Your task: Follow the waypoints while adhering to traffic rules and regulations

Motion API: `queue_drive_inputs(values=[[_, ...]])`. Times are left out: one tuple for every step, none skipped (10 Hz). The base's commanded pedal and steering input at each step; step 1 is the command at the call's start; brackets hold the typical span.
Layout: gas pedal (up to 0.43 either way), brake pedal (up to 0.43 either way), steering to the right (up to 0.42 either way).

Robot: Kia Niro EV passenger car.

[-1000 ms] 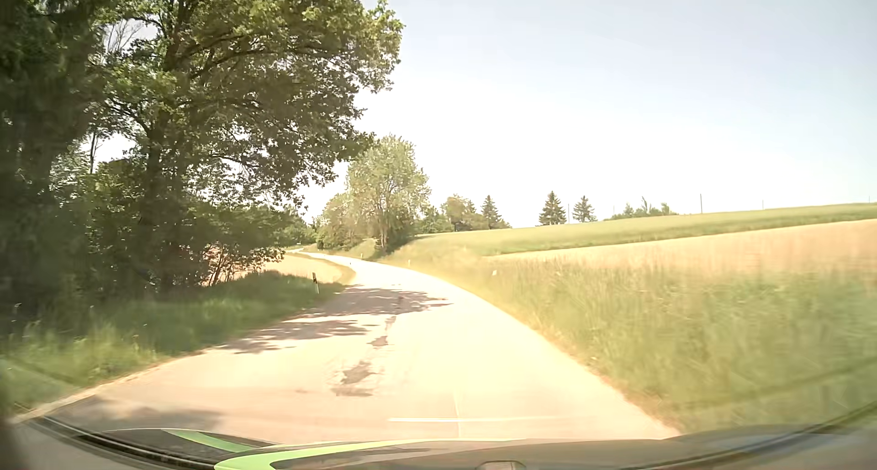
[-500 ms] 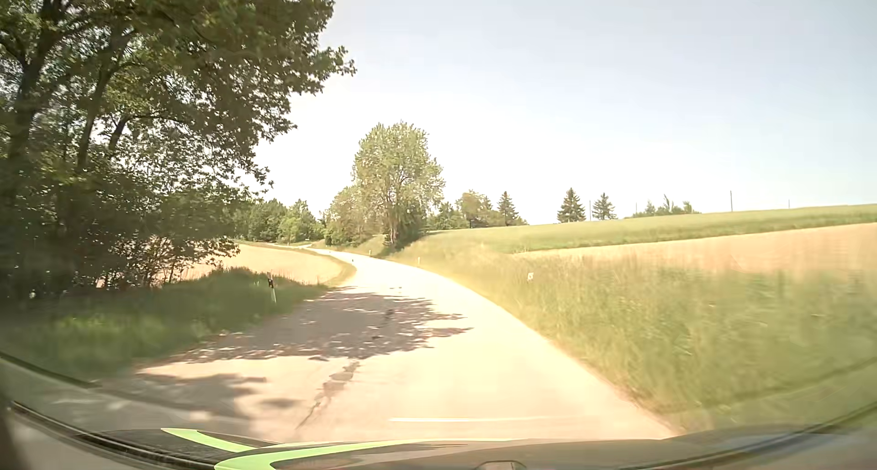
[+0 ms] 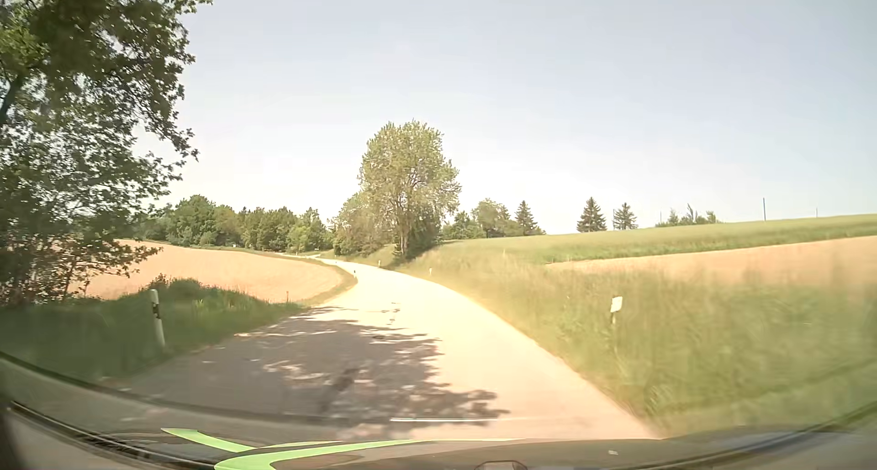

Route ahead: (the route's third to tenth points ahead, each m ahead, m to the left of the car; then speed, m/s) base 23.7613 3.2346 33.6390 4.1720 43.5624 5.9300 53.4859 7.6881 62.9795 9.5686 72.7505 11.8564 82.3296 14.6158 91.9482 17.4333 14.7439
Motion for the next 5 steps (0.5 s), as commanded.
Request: queue_drive_inputs(values=[[0.177, 0.0, -0.022], [0.177, 0.0, -0.022], [0.177, 0.0, -0.021], [0.177, 0.0, -0.021], [0.177, 0.0, -0.022]])
